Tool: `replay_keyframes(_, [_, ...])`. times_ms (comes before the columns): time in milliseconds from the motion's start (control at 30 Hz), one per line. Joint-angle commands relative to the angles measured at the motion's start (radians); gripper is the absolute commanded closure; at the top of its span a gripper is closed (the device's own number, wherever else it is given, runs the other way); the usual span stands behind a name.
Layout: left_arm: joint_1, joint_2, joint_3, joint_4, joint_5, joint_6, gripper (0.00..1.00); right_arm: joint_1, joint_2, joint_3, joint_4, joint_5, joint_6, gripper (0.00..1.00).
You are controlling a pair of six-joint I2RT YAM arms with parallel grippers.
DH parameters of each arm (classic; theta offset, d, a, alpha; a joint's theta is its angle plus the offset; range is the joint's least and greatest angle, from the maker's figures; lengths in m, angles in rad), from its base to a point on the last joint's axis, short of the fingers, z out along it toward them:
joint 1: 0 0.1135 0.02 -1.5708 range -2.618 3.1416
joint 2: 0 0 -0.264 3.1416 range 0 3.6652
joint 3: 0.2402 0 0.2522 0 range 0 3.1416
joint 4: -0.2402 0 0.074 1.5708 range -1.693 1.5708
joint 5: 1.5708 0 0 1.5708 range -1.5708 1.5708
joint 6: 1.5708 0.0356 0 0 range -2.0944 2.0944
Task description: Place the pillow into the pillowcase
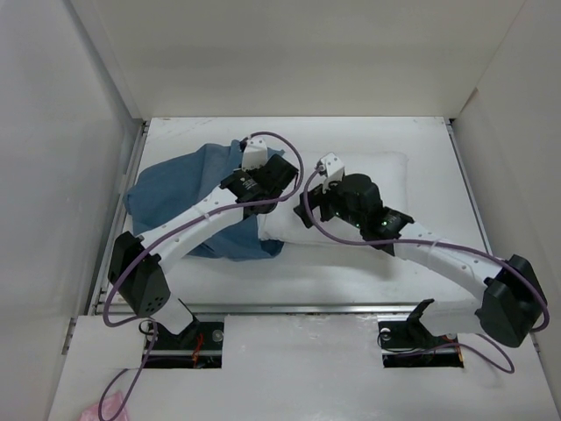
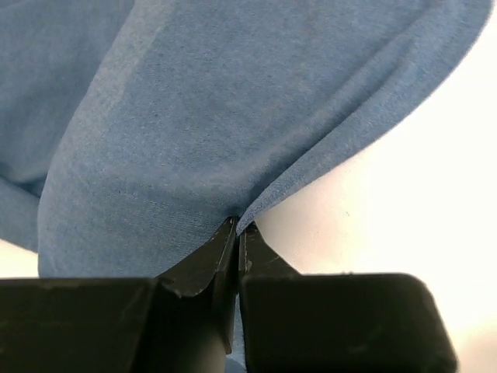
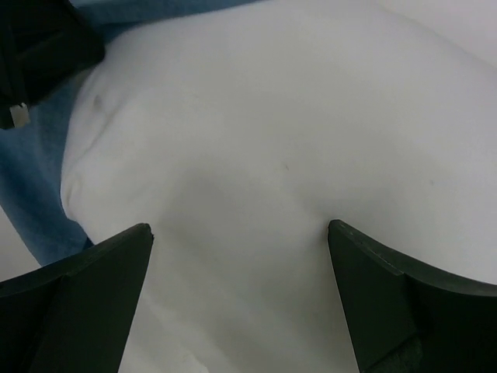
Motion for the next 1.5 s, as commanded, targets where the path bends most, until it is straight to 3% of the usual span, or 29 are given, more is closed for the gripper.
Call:
replay_keyframes(0, [-0.02, -0.01, 0.046, 0.086, 0.032, 0.08, 1.0, 0.017, 0.074, -0.006, 0.24, -0.102, -0.101, 0.0])
replay_keyframes(100, [-0.048, -0.064, 0.046, 0.179, 0.104, 0.131, 1.0, 0.018, 0.257, 0.073, 0.271, -0.09, -0.127, 0.02])
replay_keyframes(133, [-0.048, -0.076, 0.033, 0.215, 0.135, 0.18, 1.0, 0.018, 0.309, 0.105, 0.258, -0.09, -0.139, 0.1])
replay_keyframes(167, [-0.048, -0.099, 0.023, 0.253, 0.172, 0.209, 1.0, 0.018, 0.359, 0.153, 0.271, -0.09, -0.139, 0.25])
replay_keyframes(200, [-0.048, -0.099, 0.023, 0.327, 0.21, 0.235, 1.0, 0.018, 0.446, 0.172, 0.307, -0.059, -0.106, 0.68])
replay_keyframes(233, [-0.048, -0.109, 0.023, 0.356, 0.288, 0.26, 1.0, 0.018, 0.478, 0.185, 0.335, -0.03, -0.068, 1.0])
replay_keyframes(300, [-0.048, -0.081, 0.046, 0.399, 0.344, 0.321, 1.0, 0.005, 0.492, 0.138, 0.445, 0.004, 0.003, 1.0])
replay_keyframes(333, [-0.048, -0.06, 0.102, 0.399, 0.344, 0.335, 1.0, 0.005, 0.429, 0.095, 0.614, -0.007, 0.046, 1.0])
replay_keyframes(433, [-0.036, 0.046, 0.283, 0.375, 0.344, 0.375, 1.0, -0.004, 0.233, -0.069, 0.911, 0.076, 0.079, 1.0])
replay_keyframes(600, [-0.027, 0.184, 0.555, 0.375, 0.548, 0.423, 1.0, -0.004, 0.052, -0.181, 1.149, 0.174, 0.19, 1.0])
replay_keyframes(667, [-0.037, 0.241, 0.652, 0.366, 0.597, 0.423, 1.0, -0.004, 0.109, -0.196, 1.264, 0.197, 0.23, 1.0])
replay_keyframes(800, [-0.063, 0.282, 0.675, 0.387, 0.811, 0.406, 1.0, -0.004, 0.344, -0.115, 1.355, 0.281, 0.308, 1.0])
replay_keyframes(933, [-0.108, 0.272, 0.606, 0.387, 0.87, 0.361, 1.0, -0.004, 0.524, -0.091, 1.461, 0.4, 0.347, 1.0])
replay_keyframes(1000, [-0.146, 0.211, 0.486, 0.396, 0.87, 0.321, 1.0, -0.004, 0.57, -0.045, 1.403, 0.484, 0.347, 1.0])
replay_keyframes(1233, [-0.179, -0.032, 0.004, 0.494, 0.85, 0.174, 1.0, -0.064, 0.613, -0.022, 1.177, 0.599, 0.592, 1.0])
replay_keyframes(1333, [-0.179, -0.041, -0.044, 0.494, 0.859, 0.174, 1.0, -0.064, 0.624, -0.022, 1.15, 0.584, 0.619, 1.0])
replay_keyframes(1467, [-0.121, 0.022, -0.035, 0.481, 0.813, 0.183, 1.0, -0.064, 0.541, -0.078, 1.098, 0.504, 0.619, 0.82])
